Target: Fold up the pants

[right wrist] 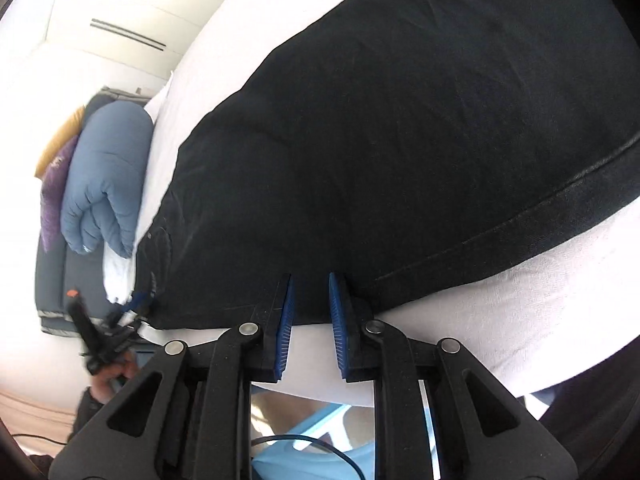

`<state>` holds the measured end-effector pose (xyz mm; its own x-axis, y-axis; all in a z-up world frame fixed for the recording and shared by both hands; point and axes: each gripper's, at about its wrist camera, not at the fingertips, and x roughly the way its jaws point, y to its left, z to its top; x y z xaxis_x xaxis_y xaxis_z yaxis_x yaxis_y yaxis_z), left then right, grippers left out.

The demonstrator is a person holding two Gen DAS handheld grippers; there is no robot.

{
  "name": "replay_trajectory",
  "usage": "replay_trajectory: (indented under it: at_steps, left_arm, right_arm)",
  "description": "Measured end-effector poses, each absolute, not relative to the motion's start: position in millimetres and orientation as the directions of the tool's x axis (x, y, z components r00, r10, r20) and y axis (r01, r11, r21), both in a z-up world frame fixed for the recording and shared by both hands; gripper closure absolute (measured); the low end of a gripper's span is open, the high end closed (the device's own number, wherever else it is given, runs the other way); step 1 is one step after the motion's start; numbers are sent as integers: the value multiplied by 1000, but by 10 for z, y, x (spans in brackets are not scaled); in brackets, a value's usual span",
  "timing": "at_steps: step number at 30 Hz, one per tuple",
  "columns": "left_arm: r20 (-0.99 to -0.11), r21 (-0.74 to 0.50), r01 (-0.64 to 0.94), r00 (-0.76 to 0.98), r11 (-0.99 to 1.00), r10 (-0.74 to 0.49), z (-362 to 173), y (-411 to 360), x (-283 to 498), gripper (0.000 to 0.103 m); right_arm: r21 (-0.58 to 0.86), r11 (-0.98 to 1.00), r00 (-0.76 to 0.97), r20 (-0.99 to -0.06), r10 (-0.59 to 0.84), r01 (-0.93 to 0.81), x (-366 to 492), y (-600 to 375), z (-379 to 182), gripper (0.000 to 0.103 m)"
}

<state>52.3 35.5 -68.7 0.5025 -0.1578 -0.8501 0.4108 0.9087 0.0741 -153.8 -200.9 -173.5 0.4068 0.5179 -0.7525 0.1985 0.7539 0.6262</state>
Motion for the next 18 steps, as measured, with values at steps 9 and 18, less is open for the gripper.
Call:
replay_trajectory:
  at_steps: [9, 18]
  left_arm:
    - [-865, -47, 580, 383, 813, -323, -994, -917, 656, 36]
    - [-876, -46, 562, 374, 826, -303, -1090, -400, 241, 32]
  right_arm:
    - [532, 832, 402, -804, 438, 156, -1543, -1896, -1663, 88]
    - [542, 837, 469, -762, 447, 81, -1545, -2048, -1158, 84]
